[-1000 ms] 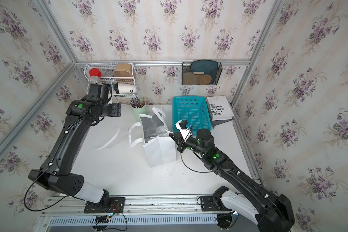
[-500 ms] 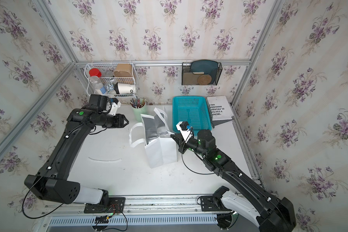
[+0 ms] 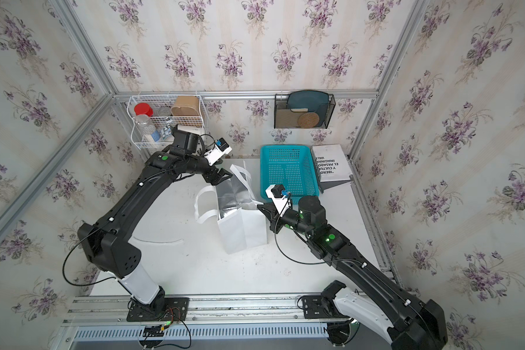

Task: Place the ice pack in the delivery bag
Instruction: Adjust the delivery bag at the center of the board.

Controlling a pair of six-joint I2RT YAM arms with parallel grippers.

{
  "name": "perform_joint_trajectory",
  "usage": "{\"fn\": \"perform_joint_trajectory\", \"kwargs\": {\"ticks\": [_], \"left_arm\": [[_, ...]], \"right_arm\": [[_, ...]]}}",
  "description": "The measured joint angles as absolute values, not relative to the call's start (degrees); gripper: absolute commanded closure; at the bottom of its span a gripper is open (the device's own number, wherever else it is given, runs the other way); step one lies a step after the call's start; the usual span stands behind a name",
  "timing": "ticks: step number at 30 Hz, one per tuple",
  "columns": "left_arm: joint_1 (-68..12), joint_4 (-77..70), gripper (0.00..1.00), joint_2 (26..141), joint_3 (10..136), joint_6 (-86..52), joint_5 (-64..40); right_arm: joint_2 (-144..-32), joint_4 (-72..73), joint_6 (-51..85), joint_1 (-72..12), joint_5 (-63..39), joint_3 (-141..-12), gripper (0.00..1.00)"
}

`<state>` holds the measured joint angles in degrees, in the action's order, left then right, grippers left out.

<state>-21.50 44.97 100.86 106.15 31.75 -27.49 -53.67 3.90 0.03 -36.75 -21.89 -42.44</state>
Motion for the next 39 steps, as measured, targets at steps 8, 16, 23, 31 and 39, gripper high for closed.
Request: {"fn": "perform_joint_trajectory", "kwargs": {"ticks": [8, 16, 23, 31, 39], "left_arm": [[-20.14, 52.86, 0.26, 99.15, 103.59, 36.49, -29.76], [-19.75, 51.96, 0.27, 92.60, 95.26, 37.65, -25.89], [-19.77, 46.24, 0.21, 96.77, 100.53, 35.24, -25.15], [-19.73, 45.63, 0.52, 98.15, 99.02, 36.53, -27.29], [-21.28, 50.65, 1.00, 92.31, 95.61, 29.28, -29.15]], "right_arm": [[-55.53, 4.36, -1.80, -34.30, -21.23, -43.92, 1.00], [-57.14, 6.42, -3.01, -29.17, -24.93, -44.75, 1.00], [-56.25, 6.24, -4.49, -29.19, -27.73, -43.05, 1.00], [-56.34, 7.01, -4.73, -28.82, -27.81, -43.03, 1.00], [-60.27, 9.65, -4.93, -26.76, -27.03, -44.53, 0.87]]}}
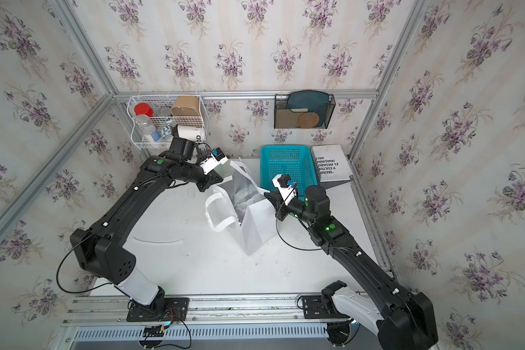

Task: Place the ice pack in the delivery bag
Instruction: Adjust the delivery bag at the center of the board.

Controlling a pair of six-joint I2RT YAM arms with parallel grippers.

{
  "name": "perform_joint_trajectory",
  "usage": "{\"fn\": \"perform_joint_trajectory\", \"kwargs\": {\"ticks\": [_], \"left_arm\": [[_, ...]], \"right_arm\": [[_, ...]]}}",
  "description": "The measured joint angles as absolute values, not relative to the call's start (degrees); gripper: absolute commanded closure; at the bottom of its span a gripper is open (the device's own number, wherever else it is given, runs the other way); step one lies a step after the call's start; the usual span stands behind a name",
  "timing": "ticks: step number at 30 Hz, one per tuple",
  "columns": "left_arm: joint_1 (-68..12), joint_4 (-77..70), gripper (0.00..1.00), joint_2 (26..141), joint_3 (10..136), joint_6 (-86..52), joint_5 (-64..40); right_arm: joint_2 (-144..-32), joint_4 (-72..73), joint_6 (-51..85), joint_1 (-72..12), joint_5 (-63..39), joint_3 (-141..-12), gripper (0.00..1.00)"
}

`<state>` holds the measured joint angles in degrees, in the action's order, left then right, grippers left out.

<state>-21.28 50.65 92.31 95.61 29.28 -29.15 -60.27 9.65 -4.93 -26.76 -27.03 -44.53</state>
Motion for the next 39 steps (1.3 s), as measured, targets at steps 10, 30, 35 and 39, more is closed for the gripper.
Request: {"fn": "perform_joint_trajectory", "kwargs": {"ticks": [10, 30, 35, 39], "left_arm": [[-27.07, 49.67, 0.62, 78.11, 83.61, 5.96, -26.50], [-9.61, 33.89, 0.20, 64.42, 64.29, 17.63, -36.14], [-8.38, 30.59, 0.19, 62.54, 60.51, 25.76, -46.48], [-8.54, 29.69, 0.19, 64.42, 59.40, 29.43, -50.65]], "right_arm": [[-61.19, 9.37, -5.63, -25.45, -26.15, -45.76, 0.36], [-47.13, -12.43, -5.45, -25.50, -31.46, -41.93, 0.00], [-50.59, -11.66, -9.23, -25.58, -29.04, -41.43, 0.00], [-52.86, -11.66, -10.85, -25.58, -28.80, -43.42, 0.01]]}}
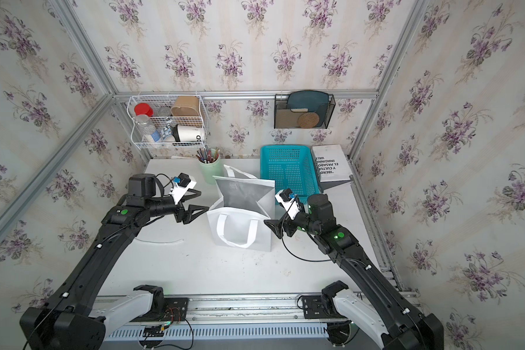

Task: Place the ice pack in the delivery bag
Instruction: Adjust the delivery bag at the center of the board, then close the delivery bag at the center of the board.

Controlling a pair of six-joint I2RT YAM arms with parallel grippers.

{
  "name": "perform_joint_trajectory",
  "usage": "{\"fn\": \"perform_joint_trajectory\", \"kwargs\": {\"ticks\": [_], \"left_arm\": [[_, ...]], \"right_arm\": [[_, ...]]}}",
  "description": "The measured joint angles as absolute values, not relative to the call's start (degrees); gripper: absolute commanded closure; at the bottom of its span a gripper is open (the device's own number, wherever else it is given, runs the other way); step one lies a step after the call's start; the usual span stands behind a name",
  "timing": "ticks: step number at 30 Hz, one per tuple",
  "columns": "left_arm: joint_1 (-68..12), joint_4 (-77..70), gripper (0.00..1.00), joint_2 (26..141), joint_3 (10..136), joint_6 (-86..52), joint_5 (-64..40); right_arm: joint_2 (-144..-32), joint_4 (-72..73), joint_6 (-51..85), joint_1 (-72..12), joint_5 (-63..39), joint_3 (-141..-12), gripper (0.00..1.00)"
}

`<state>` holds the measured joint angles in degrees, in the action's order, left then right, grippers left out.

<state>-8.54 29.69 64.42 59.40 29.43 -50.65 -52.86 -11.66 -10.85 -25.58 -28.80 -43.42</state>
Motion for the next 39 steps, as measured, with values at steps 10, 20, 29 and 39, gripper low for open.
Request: {"fn": "perform_joint_trajectory", "kwargs": {"ticks": [10, 20, 29, 39], "left_arm": [[-7.73, 29.71, 0.26, 70.02, 65.28, 39.48, -50.81], [-8.95, 23.79, 0.29, 84.84, 86.46, 32.93, -51.66], [-19.77, 28.23, 0.36, 108.01, 112.84, 25.30, -41.82], [-24.93, 38.28, 0.40, 115.24, 115.33, 19.14, -46.17]], "right_arm": [[-56.93, -10.41, -15.64, -25.52, -27.55, -44.91, 0.00], [-60.01, -4.75, -18.92, -24.29, -26.46, -45.67, 0.00], [-59.94, -2.02, -19.77, -21.30, -28.58, -43.29, 0.00], [-62.37, -0.51, -21.17, -19.44, -31.44, -44.53, 0.00]]}}
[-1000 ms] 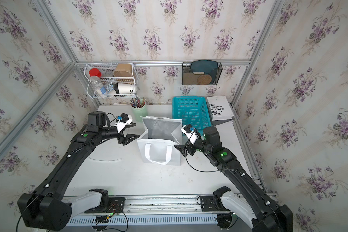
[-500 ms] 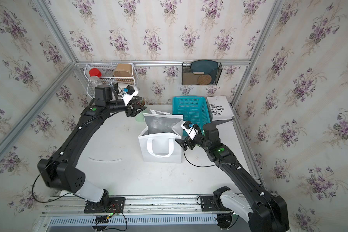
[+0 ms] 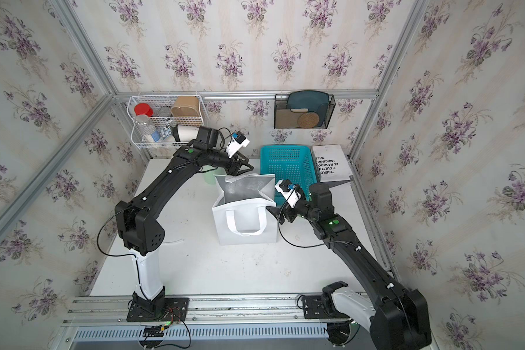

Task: Place the ice pack in the delivery bag
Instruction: Close the delivery bag at the center of the board.

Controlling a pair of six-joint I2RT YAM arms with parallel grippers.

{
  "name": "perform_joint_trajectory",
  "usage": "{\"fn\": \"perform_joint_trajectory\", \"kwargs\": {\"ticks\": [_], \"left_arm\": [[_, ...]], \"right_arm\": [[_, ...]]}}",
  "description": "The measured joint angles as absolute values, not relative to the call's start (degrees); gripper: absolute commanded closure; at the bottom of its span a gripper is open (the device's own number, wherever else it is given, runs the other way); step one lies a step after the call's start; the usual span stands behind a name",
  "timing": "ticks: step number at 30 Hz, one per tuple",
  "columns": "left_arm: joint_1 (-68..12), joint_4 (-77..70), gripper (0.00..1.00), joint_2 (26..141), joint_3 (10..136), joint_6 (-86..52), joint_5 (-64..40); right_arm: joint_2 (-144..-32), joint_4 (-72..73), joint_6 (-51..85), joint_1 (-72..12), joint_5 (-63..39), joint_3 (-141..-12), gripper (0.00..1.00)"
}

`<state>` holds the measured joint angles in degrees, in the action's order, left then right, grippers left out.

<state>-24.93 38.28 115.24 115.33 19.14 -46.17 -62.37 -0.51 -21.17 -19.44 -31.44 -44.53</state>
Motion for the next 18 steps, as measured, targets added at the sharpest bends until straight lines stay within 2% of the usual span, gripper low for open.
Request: {"fn": "perform_joint_trajectory", "kwargs": {"ticks": [10, 18], "left_arm": [[-25.71, 44.49, 0.44, 114.50, 112.95, 16.36, -57.65], [-26.17, 48.71, 0.44, 114.50, 113.49, 16.27, -60.01]], "right_arm": [[-67.99, 1.83, -23.40, -18.70, -34.57, -46.78, 0.00], [-74.67, 3.92, -27.18, -17.65, -37.39, -52.64, 0.01]]}}
